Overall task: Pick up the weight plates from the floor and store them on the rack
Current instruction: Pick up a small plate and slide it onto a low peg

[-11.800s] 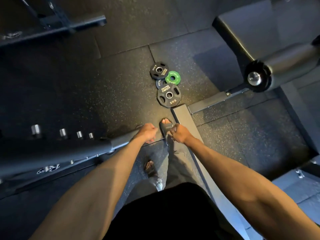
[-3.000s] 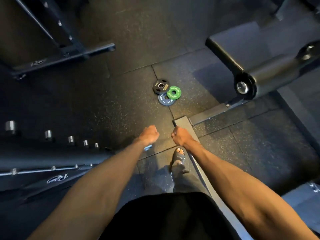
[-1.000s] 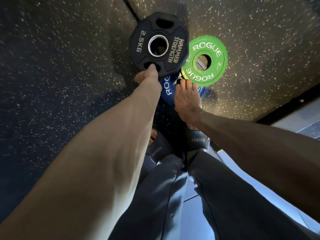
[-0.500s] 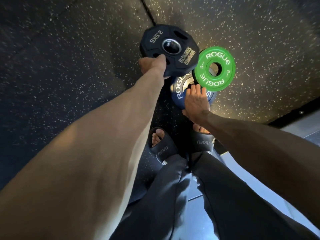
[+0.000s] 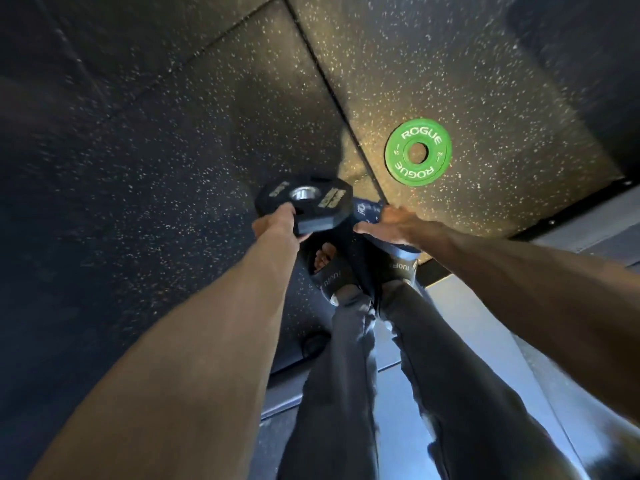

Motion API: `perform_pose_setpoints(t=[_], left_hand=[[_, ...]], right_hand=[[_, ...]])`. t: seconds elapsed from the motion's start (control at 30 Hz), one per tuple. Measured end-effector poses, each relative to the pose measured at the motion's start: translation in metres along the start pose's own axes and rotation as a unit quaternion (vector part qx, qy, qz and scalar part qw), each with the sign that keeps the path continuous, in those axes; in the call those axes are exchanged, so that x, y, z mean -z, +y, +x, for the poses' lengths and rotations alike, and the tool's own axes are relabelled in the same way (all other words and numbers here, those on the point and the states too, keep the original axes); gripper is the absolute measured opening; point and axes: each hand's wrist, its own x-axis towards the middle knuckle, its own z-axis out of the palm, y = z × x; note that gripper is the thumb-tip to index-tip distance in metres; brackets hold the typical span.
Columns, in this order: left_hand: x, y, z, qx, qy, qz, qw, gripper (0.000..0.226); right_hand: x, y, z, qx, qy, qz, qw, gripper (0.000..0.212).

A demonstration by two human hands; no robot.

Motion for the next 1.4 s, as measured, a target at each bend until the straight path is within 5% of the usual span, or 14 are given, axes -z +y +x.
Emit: perform_pose_setpoints(t=[0.1, 0.2, 0.43, 0.73, 0.87, 0.97, 1.03, 1.1, 1.4], left_hand=[[0.043, -0.012, -0.026, 0.007, 0.018, -0.006, 1.000, 0.042], [0.085, -0.022, -0.065, -0.008, 0.032, 0.001, 0.999, 0.050], [0.190, -0.060, -0.157, -0.015, 0.031, -0.016, 0.999, 0.064], [0.300, -0.205, -0.329, -0.004, 0.027, -0.211, 0.977, 0.072], [0.352, -0.296, -0.371, -0.020, -0.009, -0.252, 0.968, 0.079], [0.375, -0.403, -0.268, 0.045, 0.058, -0.266, 0.961, 0.104], [0.391, -0.460, -0.239, 0.072, 0.069, -0.332, 0.938, 0.089], [0.416, -0.502, -0.280, 0.087, 0.077, -0.377, 0.919, 0.078], [0.550, -0.699, -0.372, 0.124, 0.157, -0.540, 0.818, 0.100]], right_hand=[[-0.017, -0.014, -0.046, -0.032, -0.019, 0.168, 0.985, 0.055], [-0.031, -0.028, -0.099, -0.025, -0.021, 0.218, 0.975, 0.071], [-0.014, -0.071, -0.262, 0.008, 0.002, 0.193, 0.981, 0.050], [-0.040, -0.065, -0.437, 0.085, 0.053, 0.136, 0.986, 0.063], [-0.089, -0.067, -0.499, 0.075, 0.028, 0.089, 0.993, 0.083], [-0.138, -0.076, -0.531, 0.099, -0.001, -0.004, 0.995, 0.089], [-0.176, -0.084, -0.559, 0.127, -0.010, -0.068, 0.990, 0.081], [-0.218, -0.093, -0.589, 0.157, -0.018, -0.117, 0.981, 0.073], [-0.451, -0.108, -0.708, 0.251, -0.065, -0.319, 0.912, 0.071]])
